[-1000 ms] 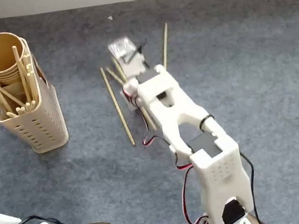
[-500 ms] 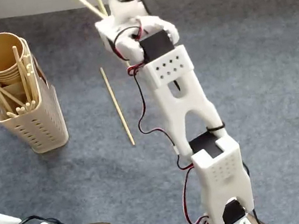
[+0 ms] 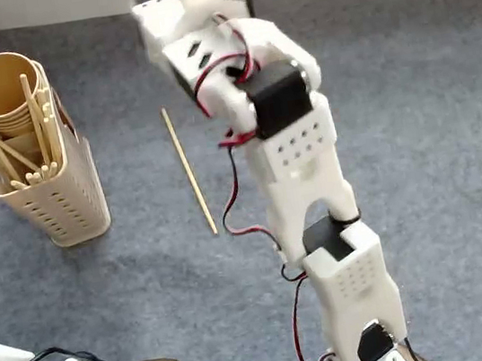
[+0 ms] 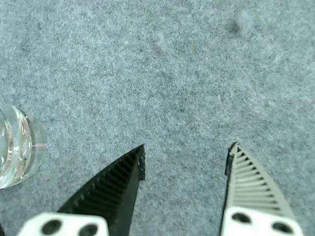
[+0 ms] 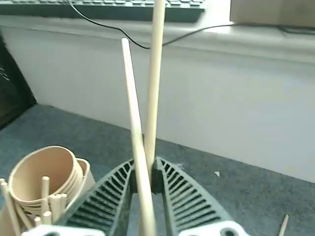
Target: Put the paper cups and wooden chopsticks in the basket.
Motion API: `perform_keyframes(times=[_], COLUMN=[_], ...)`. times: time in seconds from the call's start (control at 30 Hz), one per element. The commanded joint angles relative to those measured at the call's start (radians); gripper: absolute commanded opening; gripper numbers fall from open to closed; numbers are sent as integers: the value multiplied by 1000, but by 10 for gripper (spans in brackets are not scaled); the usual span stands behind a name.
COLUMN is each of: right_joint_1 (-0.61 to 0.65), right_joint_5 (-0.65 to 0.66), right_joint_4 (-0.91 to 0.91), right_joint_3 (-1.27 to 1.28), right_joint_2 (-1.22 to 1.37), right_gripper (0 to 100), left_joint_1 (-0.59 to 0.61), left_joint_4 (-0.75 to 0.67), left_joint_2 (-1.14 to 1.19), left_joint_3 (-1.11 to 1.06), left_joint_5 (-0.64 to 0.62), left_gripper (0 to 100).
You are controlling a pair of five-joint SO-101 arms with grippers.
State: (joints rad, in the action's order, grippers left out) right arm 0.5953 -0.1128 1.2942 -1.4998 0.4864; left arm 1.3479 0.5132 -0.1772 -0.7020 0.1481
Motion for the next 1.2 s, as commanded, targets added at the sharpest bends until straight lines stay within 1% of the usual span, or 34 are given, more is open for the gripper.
perform_keyframes(times=[0.0, 0.07, 0.17, 0.3, 0.37, 0.4, 0.5, 0.57, 0.67, 0.73, 0.83, 0.97, 1.17], right_joint_1=[8, -27, -73, -77, -51, -38, 4, 16, 51, 102, 188, 265, 320], right_joint_5=[-75, -100, -98, -98, -87, -54, 112, 157, 115, 92, 92, 92, 92], right_joint_4=[-8, -59, -193, -254, -275, -286, -329, -329, -320, -348, -375, -377, -377], right_joint_3=[-76, -104, -116, -145, -206, -240, -294, -288, -286, -286, -286, -286, -286], right_joint_2=[1, 41, 179, 351, 377, 384, 372, 355, 348, 331, 277, 248, 265], right_gripper=[5, 5, 5, 5, 5, 5, 5, 5, 5, 5, 5, 5, 5], left_joint_1=[7, 7, 7, 7, 7, 7, 7, 7, 7, 7, 7, 7, 7], left_joint_4=[-8, -8, -8, 14, 14, 14, 14, 14, 14, 14, 14, 14, 12], left_joint_2=[-33, -33, -30, -30, -35, -35, -36, -35, -28, -28, -28, -27, -28], left_joint_3=[7, 7, 5, 7, 7, 7, 10, 8, 8, 7, 7, 7, -18], left_joint_5=[20, 49, 51, 51, 51, 51, 51, 51, 52, 52, 52, 52, 52], left_gripper=[277, 277, 277, 277, 277, 277, 277, 277, 277, 277, 277, 277, 277])
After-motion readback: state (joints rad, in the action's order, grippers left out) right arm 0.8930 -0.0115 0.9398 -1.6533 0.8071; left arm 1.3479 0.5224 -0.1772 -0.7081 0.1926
